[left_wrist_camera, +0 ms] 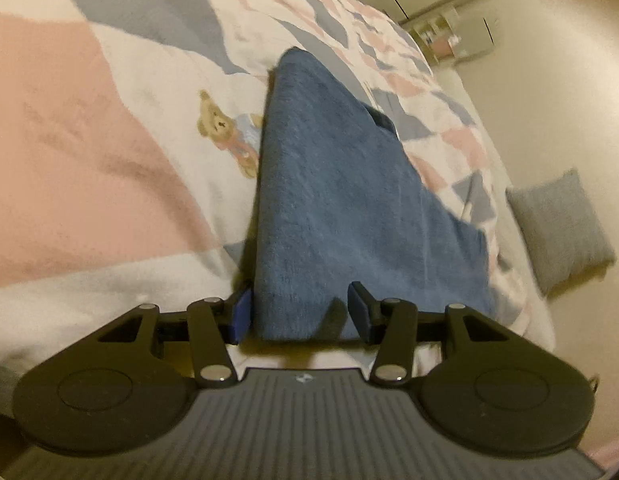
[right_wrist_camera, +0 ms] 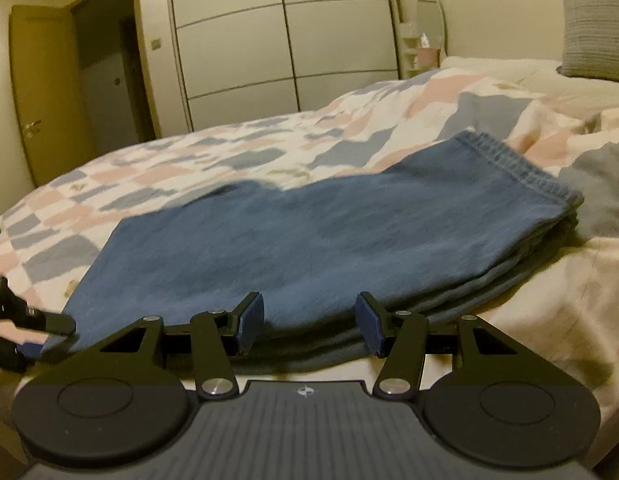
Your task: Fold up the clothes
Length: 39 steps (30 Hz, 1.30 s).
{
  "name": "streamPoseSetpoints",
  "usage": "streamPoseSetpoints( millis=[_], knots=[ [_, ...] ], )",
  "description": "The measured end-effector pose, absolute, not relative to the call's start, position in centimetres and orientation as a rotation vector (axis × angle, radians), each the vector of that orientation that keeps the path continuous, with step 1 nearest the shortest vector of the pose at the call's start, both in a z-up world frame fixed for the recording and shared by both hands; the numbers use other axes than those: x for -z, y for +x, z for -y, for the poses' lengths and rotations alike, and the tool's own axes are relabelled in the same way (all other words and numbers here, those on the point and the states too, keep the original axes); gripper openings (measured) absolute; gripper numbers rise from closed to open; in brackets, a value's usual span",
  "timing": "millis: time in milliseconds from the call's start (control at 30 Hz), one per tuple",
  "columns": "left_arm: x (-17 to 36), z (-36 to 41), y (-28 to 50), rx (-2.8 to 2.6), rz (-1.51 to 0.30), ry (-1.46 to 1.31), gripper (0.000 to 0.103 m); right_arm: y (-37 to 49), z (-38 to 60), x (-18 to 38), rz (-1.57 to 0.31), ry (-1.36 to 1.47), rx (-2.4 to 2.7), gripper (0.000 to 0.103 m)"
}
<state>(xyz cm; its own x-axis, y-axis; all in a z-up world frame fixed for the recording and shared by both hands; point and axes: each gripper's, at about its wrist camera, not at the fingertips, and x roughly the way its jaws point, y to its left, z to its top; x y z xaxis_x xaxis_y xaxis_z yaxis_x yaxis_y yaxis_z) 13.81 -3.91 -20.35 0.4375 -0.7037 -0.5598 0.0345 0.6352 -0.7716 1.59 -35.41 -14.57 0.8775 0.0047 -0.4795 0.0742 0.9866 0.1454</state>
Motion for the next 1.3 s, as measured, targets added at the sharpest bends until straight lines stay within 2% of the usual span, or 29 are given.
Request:
streamPoseSetpoints(
  millis=[33, 67, 167, 233, 333, 533, 967, 1000, 1033, 1067, 1133, 1167, 1300],
  knots=[
    [20.2, 4.0, 14.3, 0.518, -1.031, -0.758, 0.04, 1.7, 35.5, 14.5, -0.496, 0.158, 0.03, 0.054],
    [20.1, 4.0, 14.8, 0.517, -1.036, -0.749, 0.03, 1.7, 35.4, 14.5, -0.496, 0.151, 0.019, 0.054],
    [19.0, 4.7, 15.4, 0.541, -1.035, -0.646, 0.021, 1.5, 34.2, 14.7, -0.495, 0.127, -0.018, 0.054],
    [18.5, 4.8, 15.4, 0.548, -1.036, -0.617, 0.02, 1.3, 32.8, 15.0, -0.491, 0.081, -0.049, 0.055],
    [18.4, 4.8, 15.5, 0.544, -1.052, -0.622, 0.02, 0.8, 29.7, 15.5, -0.472, -0.06, -0.124, 0.065],
    [18.2, 4.8, 15.8, 0.536, -1.083, -0.632, 0.02, -0.1, 23.2, 16.7, -0.399, -0.412, -0.276, 0.069],
    [17.0, 4.8, 16.3, 0.553, -1.1, -0.644, 0.019, 2.3, 18.1, 19.3, -0.351, -0.684, -0.326, 0.069],
    [16.9, 4.7, 16.3, 0.555, -1.094, -0.645, 0.019, 2.4, 17.7, 19.4, -0.344, -0.708, -0.324, 0.067],
    [16.8, 4.5, 16.2, 0.557, -1.088, -0.646, 0.02, 2.6, 17.3, 19.5, -0.336, -0.731, -0.323, 0.062],
    [16.8, 4.4, 16.1, 0.559, -1.082, -0.647, 0.019, 2.7, 17.0, 19.7, -0.329, -0.755, -0.321, 0.048],
    [16.6, 4.2, 15.9, 0.563, -1.069, -0.649, 0.019, 3.1, 16.9, 19.5, -0.328, -0.738, -0.318, 0.03],
    [16.4, 4.0, 15.8, 0.567, -1.058, -0.653, 0.019, 3.4, 17.4, 19.0, -0.338, -0.678, -0.317, 0.025],
    [14.0, 2.6, 14.8, 0.56, -0.906, -0.63, 0.018, 4.4, 19.4, 17.2, -0.377, -0.436, -0.313, 0.018]
  ],
)
